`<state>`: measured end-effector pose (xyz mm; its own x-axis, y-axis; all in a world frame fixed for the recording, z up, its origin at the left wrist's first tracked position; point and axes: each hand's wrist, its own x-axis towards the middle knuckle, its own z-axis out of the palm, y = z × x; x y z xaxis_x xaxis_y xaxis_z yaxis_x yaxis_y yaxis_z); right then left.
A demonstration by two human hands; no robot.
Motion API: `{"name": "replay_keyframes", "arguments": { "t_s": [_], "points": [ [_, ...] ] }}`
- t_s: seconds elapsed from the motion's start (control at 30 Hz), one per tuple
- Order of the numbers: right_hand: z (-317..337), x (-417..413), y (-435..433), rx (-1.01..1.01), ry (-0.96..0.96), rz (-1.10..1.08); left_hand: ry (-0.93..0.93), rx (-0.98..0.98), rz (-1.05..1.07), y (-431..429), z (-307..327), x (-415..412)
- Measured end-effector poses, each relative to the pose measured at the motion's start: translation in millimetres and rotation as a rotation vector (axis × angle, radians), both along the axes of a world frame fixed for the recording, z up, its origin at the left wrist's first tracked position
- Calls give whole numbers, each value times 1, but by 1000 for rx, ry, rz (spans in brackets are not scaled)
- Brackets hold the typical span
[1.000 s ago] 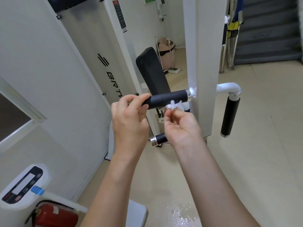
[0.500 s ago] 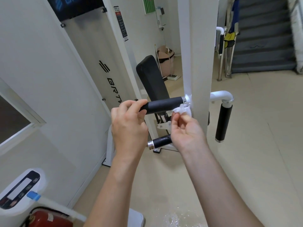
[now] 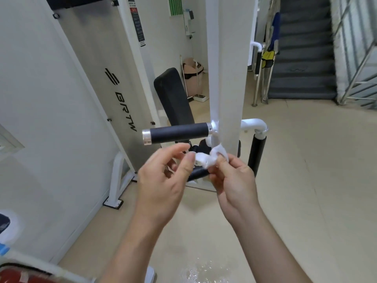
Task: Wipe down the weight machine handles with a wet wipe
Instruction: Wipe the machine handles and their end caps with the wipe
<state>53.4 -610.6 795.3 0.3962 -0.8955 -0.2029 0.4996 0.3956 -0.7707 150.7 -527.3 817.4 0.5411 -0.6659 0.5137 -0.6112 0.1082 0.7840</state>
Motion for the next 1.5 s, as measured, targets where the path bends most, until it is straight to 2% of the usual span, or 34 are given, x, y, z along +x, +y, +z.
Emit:
{"name": "replay_keyframes", "arguments": {
  "t_s": [0.07,0.13,0.23,0.3,0.4,0.5,0.67,0.73,0.83,1.0,1.1,1.23,1.27,1.3,1.4,1.5],
  "points": [
    [-6,-7,4,-120,128,90,111,113,-72,2,-16,-15],
    [-10,-13,6,-187,200,178,170,133,-12,2,-31,-22],
    [-19,-19,7,-143,185,194,463,128,12,5,-49,-26],
    [-27,-23,9,-149,172,205,586,149,-8,9,-56,-27],
    [-38,-33,15,-302,273,330,579,190,-25,12,-66,-31],
    [-40,-43,14,-372,304,498,544,219,11,12,-73,-33],
    [-45,-49,6,-493,477,493,682,157,-19,10,-75,-38],
    [-45,-48,4,-580,571,521,629,166,2,8,-80,-36],
    [-45,-48,-2,-624,601,591,533,187,35,5,-85,-30],
    [-52,-48,-12,-469,439,489,461,257,-171,4,-76,-19],
    [-55,-47,-17,-416,378,448,382,347,-158,3,-71,-15],
    [-64,-40,-13,-259,264,331,-66,367,37,-4,-77,-12],
    [-67,-38,-11,-265,279,268,-130,363,84,-8,-78,-13],
    [-70,-36,-8,-331,344,185,-149,356,114,-12,-78,-14],
    [-82,-27,-2,-713,641,-83,-224,288,168,-28,-76,-10],
    [-95,-16,-5,-916,706,-268,-316,255,188,-50,-72,-2]
  ]
}}
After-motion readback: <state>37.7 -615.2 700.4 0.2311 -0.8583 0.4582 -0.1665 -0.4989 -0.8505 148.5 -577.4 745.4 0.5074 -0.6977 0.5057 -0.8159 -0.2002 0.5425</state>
